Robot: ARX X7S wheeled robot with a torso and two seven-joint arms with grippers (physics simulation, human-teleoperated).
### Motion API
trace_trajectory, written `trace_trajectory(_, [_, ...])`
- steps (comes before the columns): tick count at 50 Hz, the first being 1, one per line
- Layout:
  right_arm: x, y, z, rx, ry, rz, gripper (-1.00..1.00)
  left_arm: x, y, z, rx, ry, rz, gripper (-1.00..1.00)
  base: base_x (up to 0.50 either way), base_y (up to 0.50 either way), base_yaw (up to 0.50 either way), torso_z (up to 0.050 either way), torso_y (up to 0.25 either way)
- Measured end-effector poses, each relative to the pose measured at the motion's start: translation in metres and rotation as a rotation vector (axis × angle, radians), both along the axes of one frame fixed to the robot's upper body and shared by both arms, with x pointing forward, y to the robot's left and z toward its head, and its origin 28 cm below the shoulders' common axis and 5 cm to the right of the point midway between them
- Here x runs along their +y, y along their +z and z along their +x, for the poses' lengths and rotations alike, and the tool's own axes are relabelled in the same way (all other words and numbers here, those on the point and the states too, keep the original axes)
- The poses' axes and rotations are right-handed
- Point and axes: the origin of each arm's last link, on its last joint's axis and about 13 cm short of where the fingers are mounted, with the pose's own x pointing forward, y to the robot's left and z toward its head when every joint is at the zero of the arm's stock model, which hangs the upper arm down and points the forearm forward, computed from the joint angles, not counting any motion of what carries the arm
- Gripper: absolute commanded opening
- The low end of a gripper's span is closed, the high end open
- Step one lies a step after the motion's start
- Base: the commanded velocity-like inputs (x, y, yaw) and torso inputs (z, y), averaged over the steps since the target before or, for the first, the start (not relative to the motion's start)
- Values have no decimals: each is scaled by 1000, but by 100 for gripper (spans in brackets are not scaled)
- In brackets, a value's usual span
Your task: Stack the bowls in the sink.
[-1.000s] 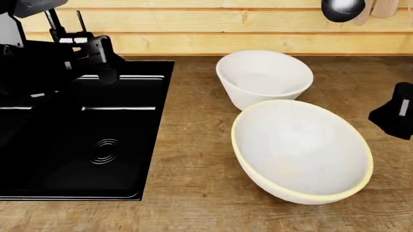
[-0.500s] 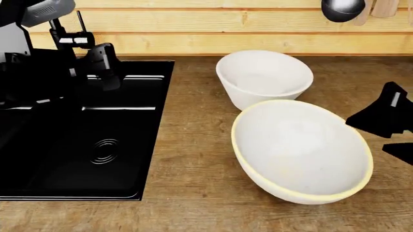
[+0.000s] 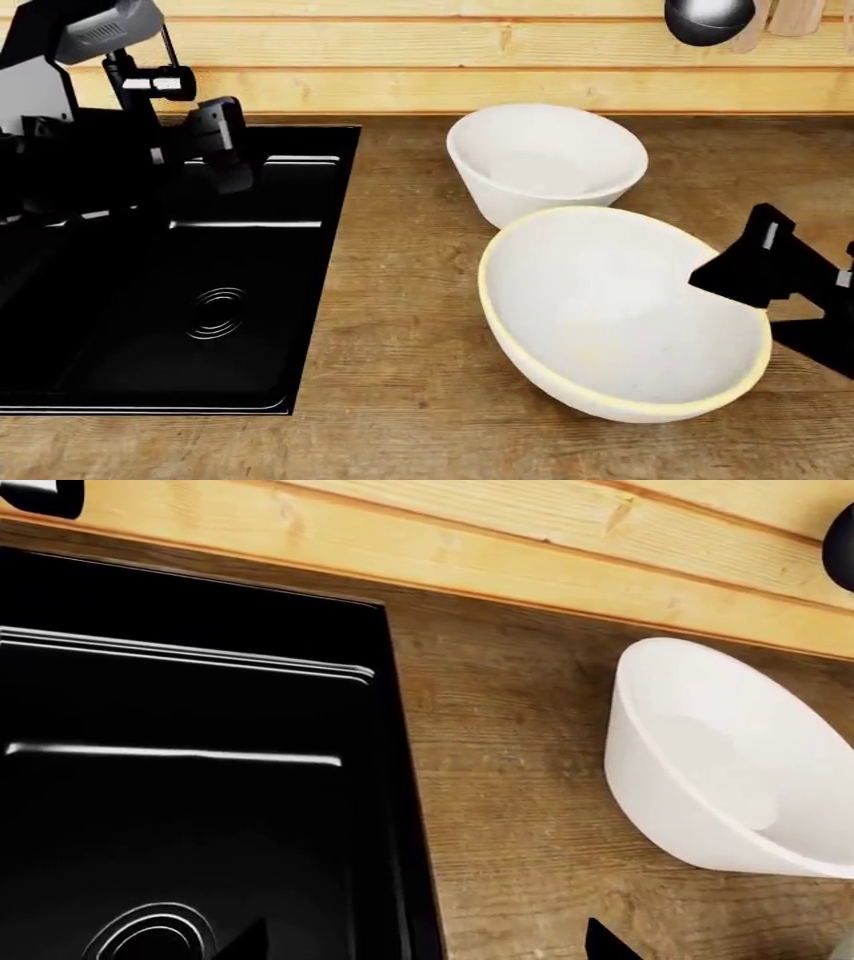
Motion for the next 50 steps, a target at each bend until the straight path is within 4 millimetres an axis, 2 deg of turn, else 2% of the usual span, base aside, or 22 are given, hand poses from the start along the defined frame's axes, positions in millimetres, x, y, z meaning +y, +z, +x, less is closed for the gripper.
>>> trace_trajectory(26, [9, -19, 6, 63, 74, -55, 100, 3, -9, 4, 11, 4, -8, 100, 0, 0, 0, 0, 0])
trace_trajectory(27, [9, -20, 7, 65, 76, -56, -100, 3, -9, 5, 12, 4, -9, 100, 0, 0, 0, 0, 0])
trace_trajectory(41, [12, -26, 8, 80, 104, -81, -100, 3, -12, 7, 18, 5, -11, 100, 0, 0, 0, 0, 0])
trace_trajectory(50, [13, -21, 7, 61, 116, -89, -100, 3, -12, 8, 16, 4, -10, 100, 0, 0, 0, 0, 0])
